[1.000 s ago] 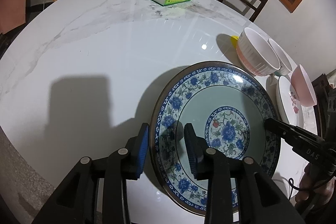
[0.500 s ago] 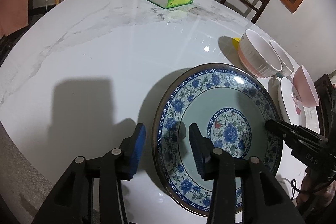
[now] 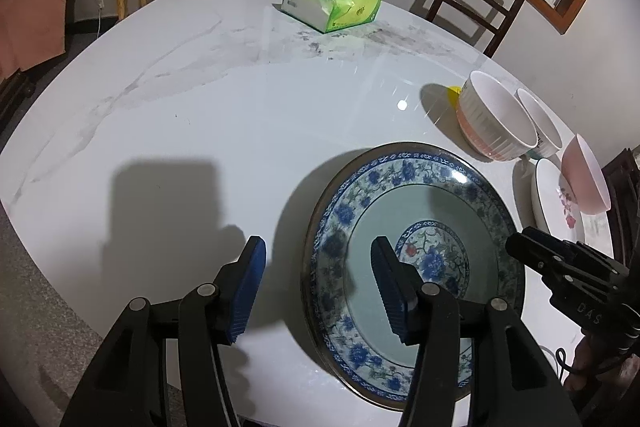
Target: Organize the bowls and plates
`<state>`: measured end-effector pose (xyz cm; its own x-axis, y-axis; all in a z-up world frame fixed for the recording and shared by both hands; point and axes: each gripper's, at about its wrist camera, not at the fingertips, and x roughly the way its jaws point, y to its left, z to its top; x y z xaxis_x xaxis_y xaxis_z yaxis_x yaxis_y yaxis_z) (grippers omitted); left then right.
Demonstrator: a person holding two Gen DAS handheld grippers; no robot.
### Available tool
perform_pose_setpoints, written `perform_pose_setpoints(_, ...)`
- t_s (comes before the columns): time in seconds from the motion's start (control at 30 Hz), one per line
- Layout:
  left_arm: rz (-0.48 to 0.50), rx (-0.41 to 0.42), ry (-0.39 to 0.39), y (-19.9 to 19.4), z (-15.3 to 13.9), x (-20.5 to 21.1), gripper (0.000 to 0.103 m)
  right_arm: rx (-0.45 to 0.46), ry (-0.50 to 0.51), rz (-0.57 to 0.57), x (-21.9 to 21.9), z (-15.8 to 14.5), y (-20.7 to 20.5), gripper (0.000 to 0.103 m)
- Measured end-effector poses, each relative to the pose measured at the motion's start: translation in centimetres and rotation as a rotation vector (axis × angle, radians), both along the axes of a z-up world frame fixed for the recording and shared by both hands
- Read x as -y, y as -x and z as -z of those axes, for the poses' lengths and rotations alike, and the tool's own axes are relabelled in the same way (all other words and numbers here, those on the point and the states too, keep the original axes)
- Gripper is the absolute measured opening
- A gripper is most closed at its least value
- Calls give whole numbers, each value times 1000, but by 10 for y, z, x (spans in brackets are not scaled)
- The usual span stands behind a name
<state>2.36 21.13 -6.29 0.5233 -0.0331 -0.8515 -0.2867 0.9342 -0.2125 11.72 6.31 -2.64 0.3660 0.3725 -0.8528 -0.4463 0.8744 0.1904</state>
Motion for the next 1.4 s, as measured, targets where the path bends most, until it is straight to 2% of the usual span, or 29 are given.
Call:
perform_pose_setpoints(0.47,28,71,-63,1,-25,32,54,113,48,40,22,-19,15,36)
perform_pose_setpoints(0.8,96,84,-70,-2,-27,74,55,208,79,139,67,-36,28,36)
perform_pose_setpoints(1.4,221,80,-100,-24,-26,157,55,228,102,270,152,-35,35,36)
